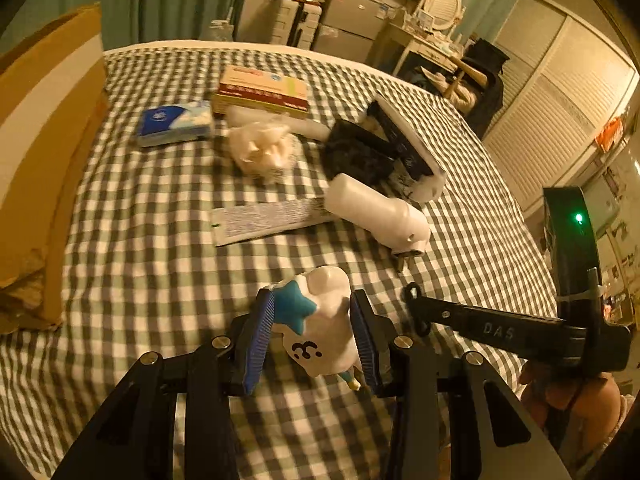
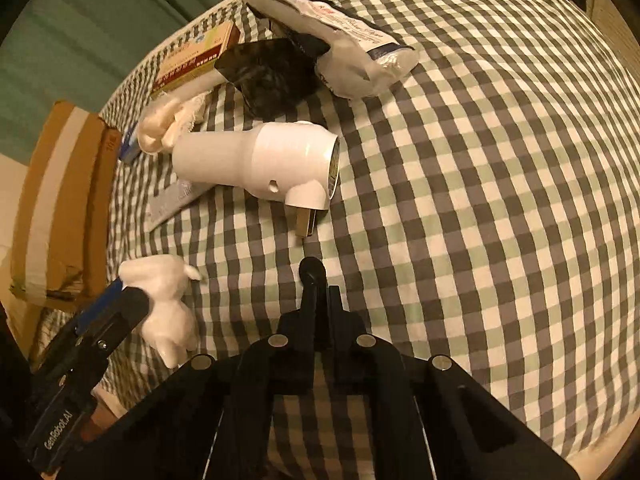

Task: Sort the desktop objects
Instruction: 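Carry the white toy with the left gripper and drop it into the box, then grasp the white tube with the left gripper while the right grasps the foil packet, then drop the tube into the box with the left gripper while the right drops the foil packet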

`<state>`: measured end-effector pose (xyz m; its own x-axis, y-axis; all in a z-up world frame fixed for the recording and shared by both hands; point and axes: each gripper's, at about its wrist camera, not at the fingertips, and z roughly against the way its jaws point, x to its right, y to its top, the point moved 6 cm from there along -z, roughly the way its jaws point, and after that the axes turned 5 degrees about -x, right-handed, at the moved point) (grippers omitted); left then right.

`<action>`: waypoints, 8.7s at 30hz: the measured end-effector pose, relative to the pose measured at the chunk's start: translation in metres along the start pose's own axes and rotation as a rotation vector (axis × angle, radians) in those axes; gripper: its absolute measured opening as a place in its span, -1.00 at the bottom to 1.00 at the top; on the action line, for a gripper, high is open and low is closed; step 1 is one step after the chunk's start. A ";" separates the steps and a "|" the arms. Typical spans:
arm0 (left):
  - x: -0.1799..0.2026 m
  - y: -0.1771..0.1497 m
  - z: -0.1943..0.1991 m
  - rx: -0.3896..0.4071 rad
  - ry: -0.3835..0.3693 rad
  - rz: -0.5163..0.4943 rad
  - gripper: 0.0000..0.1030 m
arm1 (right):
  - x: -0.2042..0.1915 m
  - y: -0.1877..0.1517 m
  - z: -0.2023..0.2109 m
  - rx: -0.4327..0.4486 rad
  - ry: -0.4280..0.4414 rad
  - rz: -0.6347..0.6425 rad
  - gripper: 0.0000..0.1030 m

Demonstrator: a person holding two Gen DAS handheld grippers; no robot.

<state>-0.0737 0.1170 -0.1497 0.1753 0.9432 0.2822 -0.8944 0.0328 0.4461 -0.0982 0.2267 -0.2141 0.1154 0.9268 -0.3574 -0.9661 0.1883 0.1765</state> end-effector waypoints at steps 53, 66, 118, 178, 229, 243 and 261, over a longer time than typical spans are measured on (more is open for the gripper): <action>-0.126 -0.049 0.074 0.102 0.039 0.176 0.08 | -0.199 -0.035 0.065 0.192 0.012 0.368 -0.91; -0.179 -0.054 0.025 0.080 0.205 0.267 0.10 | -0.189 -0.029 0.026 0.106 0.010 0.366 -0.91; -0.188 0.030 0.208 0.336 0.211 0.181 0.74 | -0.233 0.003 0.097 0.361 0.007 0.375 -0.03; -0.039 0.044 -0.034 0.002 0.020 -0.275 -0.53 | -0.008 0.080 0.087 0.392 -0.137 0.119 -0.85; -0.269 0.095 0.195 0.281 0.148 0.113 -0.53 | -0.382 0.021 0.061 0.332 0.107 0.594 -0.86; -0.281 0.087 0.179 0.288 0.240 0.208 0.39 | -0.363 0.028 0.061 0.356 0.107 0.565 -0.35; -0.259 0.060 0.214 0.313 0.291 0.242 0.45 | -0.364 0.015 0.077 0.328 0.180 0.545 -0.23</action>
<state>-0.0845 -0.1961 -0.0140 -0.1841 0.9662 0.1802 -0.7211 -0.2574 0.6432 -0.1371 -0.0832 -0.0104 -0.4381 0.8538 -0.2812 -0.7519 -0.1766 0.6352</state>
